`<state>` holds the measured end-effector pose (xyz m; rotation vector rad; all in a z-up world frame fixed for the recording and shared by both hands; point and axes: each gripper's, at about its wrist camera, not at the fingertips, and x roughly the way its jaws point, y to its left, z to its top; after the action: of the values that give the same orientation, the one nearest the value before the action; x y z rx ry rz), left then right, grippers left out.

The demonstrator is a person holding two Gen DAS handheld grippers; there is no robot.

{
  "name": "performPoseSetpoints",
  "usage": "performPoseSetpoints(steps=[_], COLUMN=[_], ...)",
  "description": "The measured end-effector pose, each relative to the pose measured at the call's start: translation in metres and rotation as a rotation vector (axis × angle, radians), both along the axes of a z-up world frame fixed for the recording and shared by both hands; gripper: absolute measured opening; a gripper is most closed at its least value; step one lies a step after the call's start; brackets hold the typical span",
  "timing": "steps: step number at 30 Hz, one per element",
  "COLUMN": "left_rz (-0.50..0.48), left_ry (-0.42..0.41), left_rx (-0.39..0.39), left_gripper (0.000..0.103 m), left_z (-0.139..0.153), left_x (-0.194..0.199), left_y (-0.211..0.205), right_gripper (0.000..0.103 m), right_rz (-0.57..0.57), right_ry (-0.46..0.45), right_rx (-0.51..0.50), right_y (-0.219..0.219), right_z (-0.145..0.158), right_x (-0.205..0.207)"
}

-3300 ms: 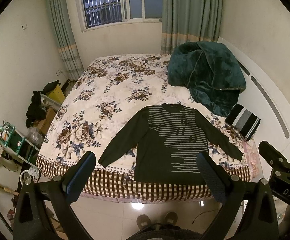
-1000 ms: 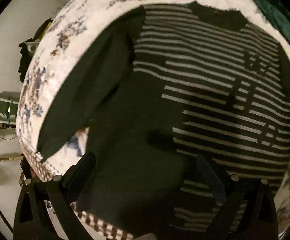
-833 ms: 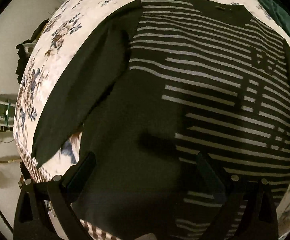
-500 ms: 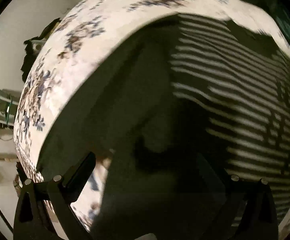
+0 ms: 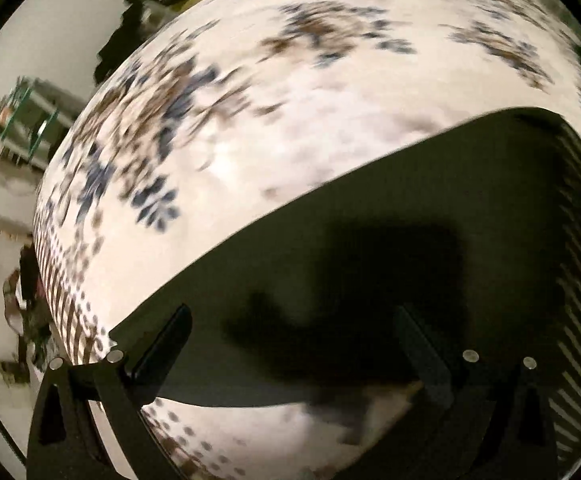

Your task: Fold small clothes

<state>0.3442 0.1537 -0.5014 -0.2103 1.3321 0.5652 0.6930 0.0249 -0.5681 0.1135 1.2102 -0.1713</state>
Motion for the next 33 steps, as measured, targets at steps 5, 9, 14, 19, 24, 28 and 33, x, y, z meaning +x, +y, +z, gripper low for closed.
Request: performPoseSetpoints(steps=[5,9,14,19,24,28,33], left_rz=[0.072,0.103,0.255,0.464,0.781,0.971,1.012], left_ry=[0.024,0.031,0.044,0.009,-0.196,-0.312,-0.400], left_rx=[-0.031,-0.084,-0.218,-0.468,-0.712,-0.641,-0.468], left_gripper=[0.103,0.103,0.103,0.103,0.102,0.083,0.009], left_z=[-0.017,-0.019,-0.016,-0.036,-0.063,-0.065,-0.052], left_x=[-0.022,-0.041,-0.097,-0.143,-0.173,-0.183,-0.185], left_y=[0.034,0.049,0.073,0.092,0.118,0.135,0.150], right_gripper=[0.008,0.010,0.092,0.099,0.100,0.100,0.100], right_rz=[0.098,0.137,0.054,0.007,-0.064,-0.111,-0.103], right_ry=[0.052,0.159,0.164,0.159,0.178,0.231,0.277], right_rx=[-0.090,-0.072,0.000,-0.141,-0.084,0.011,0.044], right_y=[0.074,0.073,0.021,-0.030,-0.089,-0.123,-0.153], right_z=[-0.054,-0.068,-0.035,-0.008,-0.008,-0.029,-0.042], right_x=[-0.006,-0.010,-0.053,-0.113,-0.134,-0.153,-0.179])
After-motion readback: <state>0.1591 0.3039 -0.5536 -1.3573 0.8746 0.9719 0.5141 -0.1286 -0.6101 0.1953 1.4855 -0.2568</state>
